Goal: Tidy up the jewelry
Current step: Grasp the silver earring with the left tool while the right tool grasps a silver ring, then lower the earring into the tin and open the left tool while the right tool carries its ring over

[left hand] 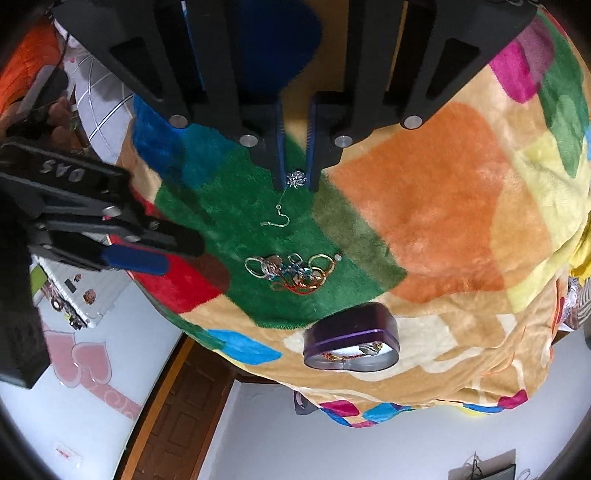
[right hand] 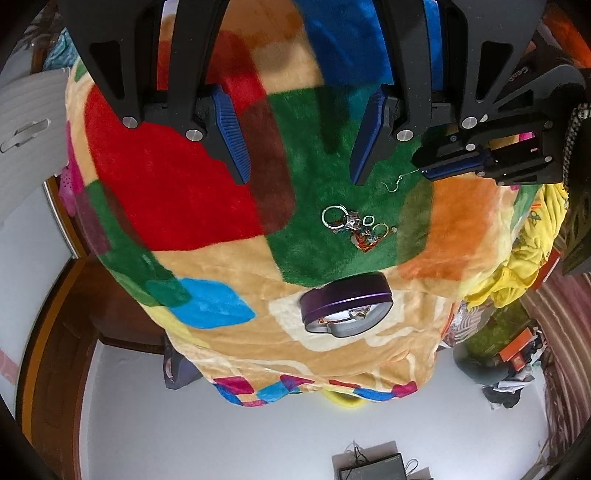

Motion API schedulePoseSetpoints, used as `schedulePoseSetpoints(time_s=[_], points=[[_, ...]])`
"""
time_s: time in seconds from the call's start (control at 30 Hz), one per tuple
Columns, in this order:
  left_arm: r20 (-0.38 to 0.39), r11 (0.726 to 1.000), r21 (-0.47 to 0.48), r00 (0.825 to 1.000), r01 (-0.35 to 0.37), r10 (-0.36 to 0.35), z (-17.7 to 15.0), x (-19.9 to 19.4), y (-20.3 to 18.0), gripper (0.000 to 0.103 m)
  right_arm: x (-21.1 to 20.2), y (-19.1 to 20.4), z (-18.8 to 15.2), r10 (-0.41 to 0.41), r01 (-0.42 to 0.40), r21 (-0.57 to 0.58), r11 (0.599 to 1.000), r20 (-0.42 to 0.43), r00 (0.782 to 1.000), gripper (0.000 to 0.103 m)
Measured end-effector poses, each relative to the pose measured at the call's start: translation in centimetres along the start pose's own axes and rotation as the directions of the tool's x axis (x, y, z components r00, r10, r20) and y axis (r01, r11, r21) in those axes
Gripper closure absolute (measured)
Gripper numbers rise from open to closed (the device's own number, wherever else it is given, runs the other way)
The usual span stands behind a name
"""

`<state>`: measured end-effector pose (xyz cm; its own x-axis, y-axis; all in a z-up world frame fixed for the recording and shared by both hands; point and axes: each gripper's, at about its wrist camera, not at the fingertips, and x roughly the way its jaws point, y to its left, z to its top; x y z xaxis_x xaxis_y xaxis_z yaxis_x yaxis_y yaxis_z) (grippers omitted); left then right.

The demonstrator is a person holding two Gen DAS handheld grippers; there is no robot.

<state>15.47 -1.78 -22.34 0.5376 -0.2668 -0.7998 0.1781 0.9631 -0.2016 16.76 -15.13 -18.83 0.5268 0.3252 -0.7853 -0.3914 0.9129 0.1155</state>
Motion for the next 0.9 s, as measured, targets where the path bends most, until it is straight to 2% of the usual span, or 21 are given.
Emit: schedulePoseSetpoints(time_s=[0.3, 0.47, 0.67, 0.9], points=[[0.040, 0.999, -0.044, 0.999, -0.031, 0.033, 1.4, -0.8, 2.1, 0.094, 3.6, 0.8, 1.3, 0.035, -0.036, -0.019, 0.999, -0.042, 0.999, 0.051], [0.054, 0.996, -0.072, 0.997, -0.044, 0.048, 2.0, -0.9, 3.1, 0.094, 4.3, 1.4, 1.4, 0.027, -0.028, -0.049, 0.998, -0.032, 0.999, 0.051], [0.068, 0.995, -0.088, 0.996, -0.046, 0.052, 2.4, -1.1, 3.3, 0.094, 4.5, 1.8, 1.3, 0.050, -0.052, -0.085, 0.995, -0.029, 0.998, 0.076], [0.112, 0.996, -0.079, 0.992, -0.042, 0.051, 3.4, -2.5, 2.8, 0.094, 3.5, 1.8, 1.6, 0.047, -0.048, -0.076, 0.996, -0.015, 0.999, 0.076]])
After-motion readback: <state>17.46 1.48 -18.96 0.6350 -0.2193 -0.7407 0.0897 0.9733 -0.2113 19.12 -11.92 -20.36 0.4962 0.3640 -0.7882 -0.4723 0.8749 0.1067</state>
